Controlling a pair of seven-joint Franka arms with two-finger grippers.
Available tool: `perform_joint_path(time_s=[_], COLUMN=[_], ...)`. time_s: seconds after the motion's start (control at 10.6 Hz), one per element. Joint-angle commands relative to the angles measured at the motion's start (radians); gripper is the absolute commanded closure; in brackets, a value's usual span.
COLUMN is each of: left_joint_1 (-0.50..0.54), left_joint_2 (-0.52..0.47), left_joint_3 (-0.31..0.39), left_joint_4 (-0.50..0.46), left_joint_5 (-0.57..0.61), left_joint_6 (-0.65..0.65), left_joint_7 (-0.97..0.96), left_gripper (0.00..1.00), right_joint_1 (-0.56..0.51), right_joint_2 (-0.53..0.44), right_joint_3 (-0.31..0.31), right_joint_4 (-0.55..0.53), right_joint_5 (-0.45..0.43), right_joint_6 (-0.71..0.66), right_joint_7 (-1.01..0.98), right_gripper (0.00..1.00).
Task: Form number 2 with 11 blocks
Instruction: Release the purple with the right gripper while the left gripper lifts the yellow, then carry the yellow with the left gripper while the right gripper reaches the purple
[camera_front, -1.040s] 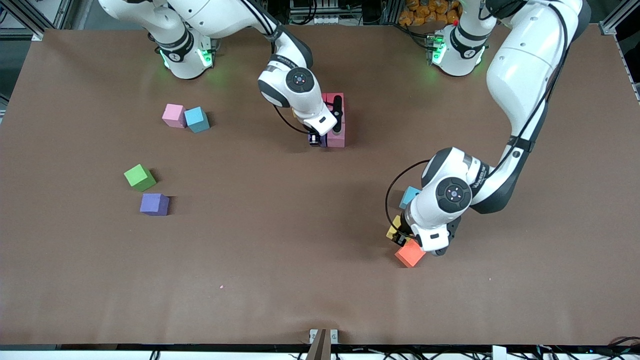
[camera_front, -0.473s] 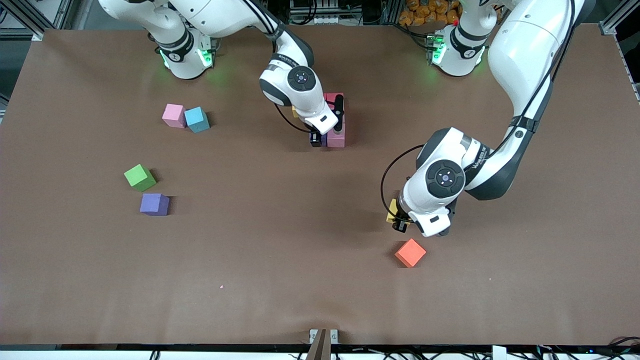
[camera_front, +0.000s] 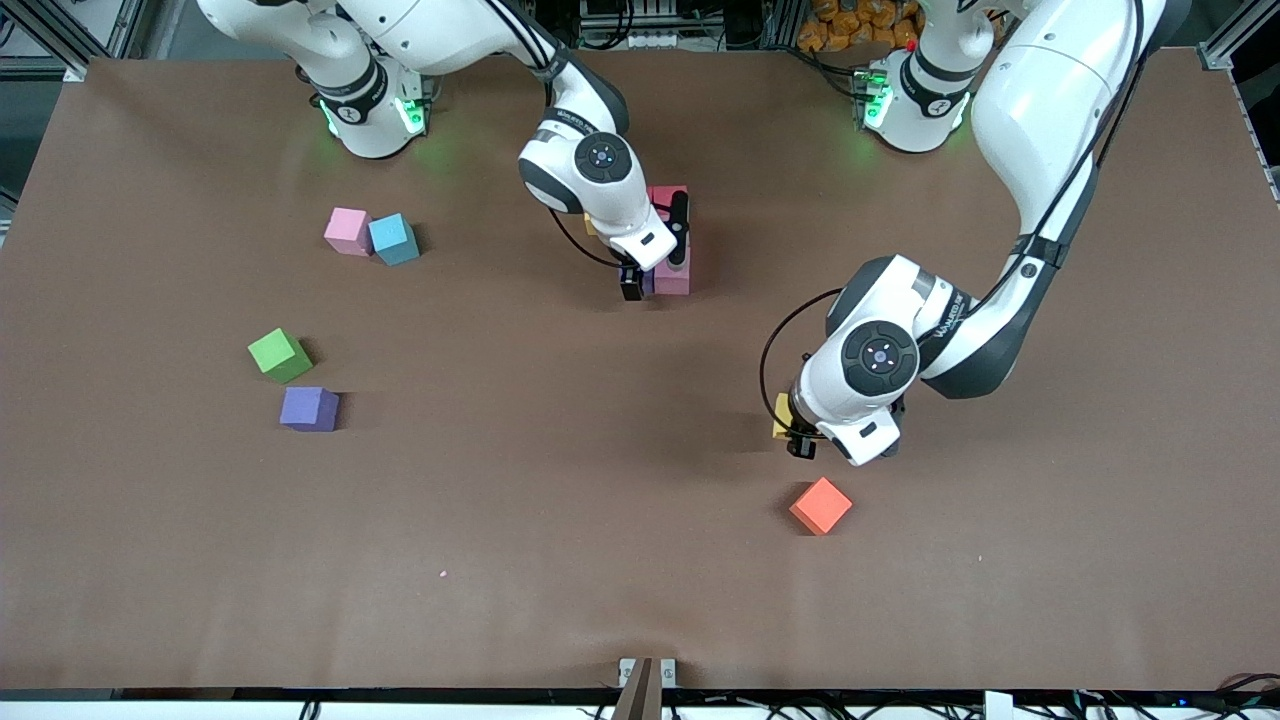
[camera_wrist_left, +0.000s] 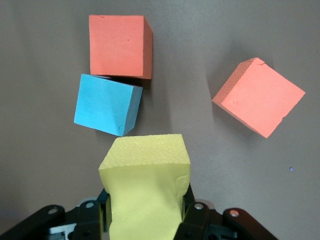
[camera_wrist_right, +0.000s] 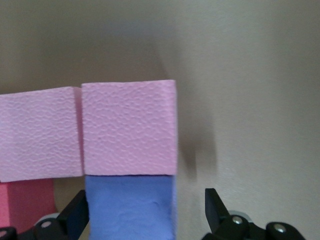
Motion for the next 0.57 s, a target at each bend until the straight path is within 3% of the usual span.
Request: perform_joint_path(time_s=[0.0, 0.47], left_joint_1=[0.002, -0.028], left_joint_2=[-0.048, -0.04], left_joint_3=[-0.006, -0.101], left_joint_4=[-0.02, -0.012], left_joint_5=[-0.027, -0.042], left_joint_6=[-0.012, 0.007], left_joint_7=[-0.04, -0.26], left_gripper=[0.59, 0.59], right_joint_1=[-0.023, -0.253], right_joint_2=[-0.1, -0.277], right_joint_3=[-0.007, -0.007], right_joint_4=[-0.015, -0.025], right_joint_5=[-0.005, -0.004], right_joint_6=[-0.091, -0.318], right_joint_7=[0.02, -0.006], right_gripper=[0.0, 0.0])
